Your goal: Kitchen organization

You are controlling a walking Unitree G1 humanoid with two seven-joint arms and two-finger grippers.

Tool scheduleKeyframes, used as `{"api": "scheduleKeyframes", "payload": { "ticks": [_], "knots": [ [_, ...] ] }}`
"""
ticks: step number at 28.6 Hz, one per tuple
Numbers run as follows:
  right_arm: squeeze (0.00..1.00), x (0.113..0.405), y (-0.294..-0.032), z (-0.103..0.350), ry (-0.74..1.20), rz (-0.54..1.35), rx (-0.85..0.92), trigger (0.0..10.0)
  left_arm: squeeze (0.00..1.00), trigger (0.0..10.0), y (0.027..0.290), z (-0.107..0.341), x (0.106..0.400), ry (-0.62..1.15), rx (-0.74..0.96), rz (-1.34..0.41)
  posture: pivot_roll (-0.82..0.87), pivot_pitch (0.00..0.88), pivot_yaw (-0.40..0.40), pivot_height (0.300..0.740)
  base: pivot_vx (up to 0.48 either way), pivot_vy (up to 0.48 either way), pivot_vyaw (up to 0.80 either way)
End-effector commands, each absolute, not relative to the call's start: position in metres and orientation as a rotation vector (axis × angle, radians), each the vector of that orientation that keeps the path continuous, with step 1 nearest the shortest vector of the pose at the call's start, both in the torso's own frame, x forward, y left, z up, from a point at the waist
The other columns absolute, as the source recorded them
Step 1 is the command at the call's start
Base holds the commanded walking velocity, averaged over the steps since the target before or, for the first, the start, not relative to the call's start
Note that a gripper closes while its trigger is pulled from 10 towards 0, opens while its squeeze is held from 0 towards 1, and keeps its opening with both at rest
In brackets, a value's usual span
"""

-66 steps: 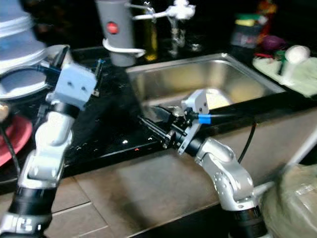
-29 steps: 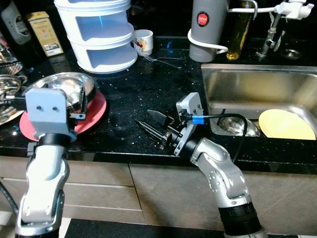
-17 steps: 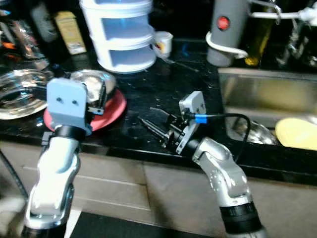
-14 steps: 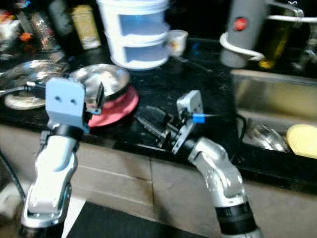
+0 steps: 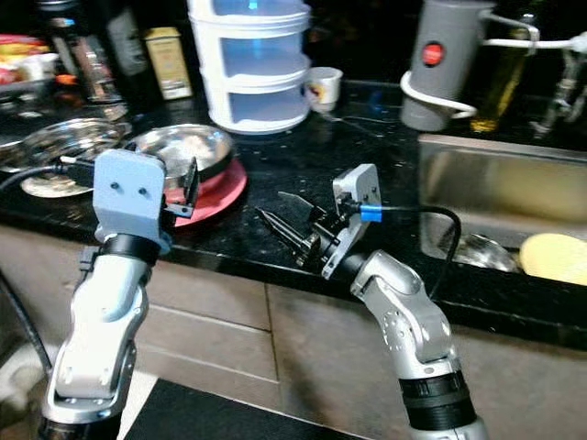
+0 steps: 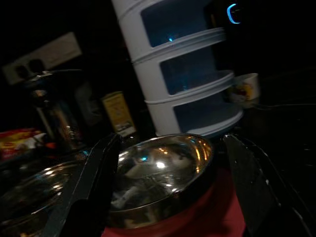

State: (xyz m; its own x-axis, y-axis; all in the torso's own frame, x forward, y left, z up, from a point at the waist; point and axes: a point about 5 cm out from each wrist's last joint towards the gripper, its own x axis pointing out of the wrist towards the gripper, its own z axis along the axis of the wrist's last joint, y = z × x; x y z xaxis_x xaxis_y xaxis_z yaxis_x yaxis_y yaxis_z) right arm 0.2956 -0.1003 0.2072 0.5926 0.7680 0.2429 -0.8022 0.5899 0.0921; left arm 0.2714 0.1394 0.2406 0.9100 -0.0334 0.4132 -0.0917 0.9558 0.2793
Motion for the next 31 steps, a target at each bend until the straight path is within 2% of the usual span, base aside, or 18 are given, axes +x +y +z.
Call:
{"api": "scheduleKeyframes", "payload": {
  "ticks": [1, 10, 14, 24, 31],
  "knots": [
    [0.0, 0.296, -0.099, 0.205, -0.174, 0.921, 0.204, 10.0, 0.0, 10.0, 0.143, 0.238, 0.273, -0.415, 0.286, 0.033, 0.04, 0.039, -0.007, 0.74, 0.0, 0.0, 0.0],
    [0.0, 0.296, -0.101, 0.204, -0.17, 0.909, 0.199, 10.0, 0.0, 10.0, 0.17, 0.227, 0.28, -0.384, 0.276, 0.1, 0.03, 0.033, -0.007, 0.74, 0.0, 0.0, 0.0],
    [0.0, 0.295, -0.103, 0.205, -0.173, 0.908, 0.202, 10.0, 0.0, 10.0, 0.177, 0.229, 0.285, -0.41, 0.271, 0.079, 0.03, 0.033, -0.01, 0.74, 0.0, 0.0, 0.0],
    [0.0, 0.295, -0.104, 0.207, -0.184, 0.9, 0.21, 10.0, 0.0, 10.0, 0.17, 0.247, 0.301, -0.504, 0.282, -0.023, 0.01, 0.044, -0.003, 0.74, 0.0, 0.0, 0.0],
    [0.0, 0.293, -0.106, 0.208, -0.187, 0.889, 0.211, 10.0, 0.0, 10.0, 0.168, 0.237, 0.309, -0.487, 0.276, -0.059, 0.0, 0.048, 0.0, 0.74, 0.0, 0.0, 0.0]
  ]
}}
